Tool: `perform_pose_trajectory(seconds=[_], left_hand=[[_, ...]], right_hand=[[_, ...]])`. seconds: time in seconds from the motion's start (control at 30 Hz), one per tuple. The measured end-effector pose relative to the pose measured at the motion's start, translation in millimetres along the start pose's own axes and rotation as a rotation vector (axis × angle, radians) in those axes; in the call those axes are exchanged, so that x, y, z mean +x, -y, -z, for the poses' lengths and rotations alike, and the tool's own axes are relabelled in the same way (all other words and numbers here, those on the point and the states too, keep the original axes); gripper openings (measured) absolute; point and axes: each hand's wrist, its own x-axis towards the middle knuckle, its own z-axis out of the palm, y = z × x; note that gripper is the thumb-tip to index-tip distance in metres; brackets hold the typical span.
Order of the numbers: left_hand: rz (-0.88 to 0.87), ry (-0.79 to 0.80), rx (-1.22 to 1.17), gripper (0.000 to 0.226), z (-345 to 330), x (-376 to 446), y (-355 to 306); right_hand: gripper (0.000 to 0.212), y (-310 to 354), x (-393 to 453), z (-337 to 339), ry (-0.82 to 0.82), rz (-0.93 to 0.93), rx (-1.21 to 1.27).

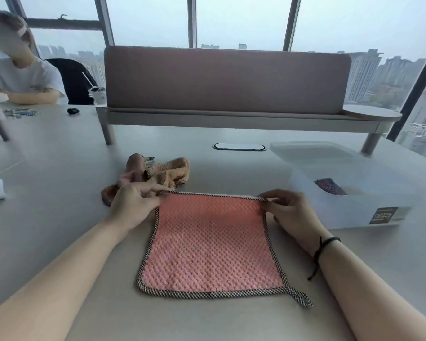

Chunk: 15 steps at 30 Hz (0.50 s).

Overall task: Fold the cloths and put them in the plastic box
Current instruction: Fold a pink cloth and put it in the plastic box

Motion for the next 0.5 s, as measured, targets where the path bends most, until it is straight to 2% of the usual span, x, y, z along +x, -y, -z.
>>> perform_pose_trajectory(seconds=[0.13, 0.2, 0.27, 0.37, 0.43, 0.5], left_hand=[[0.057, 0.216, -0.047, 0.016, 12.5, -10.6, -9.0], [0.037, 0.306, -0.038, 0.017, 17.2, -15.2, -13.4], [0.009, 0.374, -0.056, 0.01, 21.8, -17.4, -14.4], [-0.033, 0.407, -0.119, 0.058, 23.3, -18.3, -12.9], [-0.039, 0.407, -0.14, 0.064, 21.9, -18.6, -14.9], [-0.031, 0.414, -0.117, 0.057, 20.5, -18.1, -15.8]], right_hand=[[0.019, 4.2, -12.0, 3.6, 0.066, 0.027, -0.11], [0.014, 4.4, -16.1, 4.7, 0.079, 0.006, -0.076], [0.021, 2.5, -18.6, 5.6, 0.053, 0.008, -0.083], [0.02, -1.3, -18.0, 5.5, 0.02, 0.057, -0.296], [0.014, -4.1, -16.3, 5.1, 0.007, 0.067, -0.374], [0.012, -5.8, -15.4, 4.7, 0.008, 0.085, -0.399]])
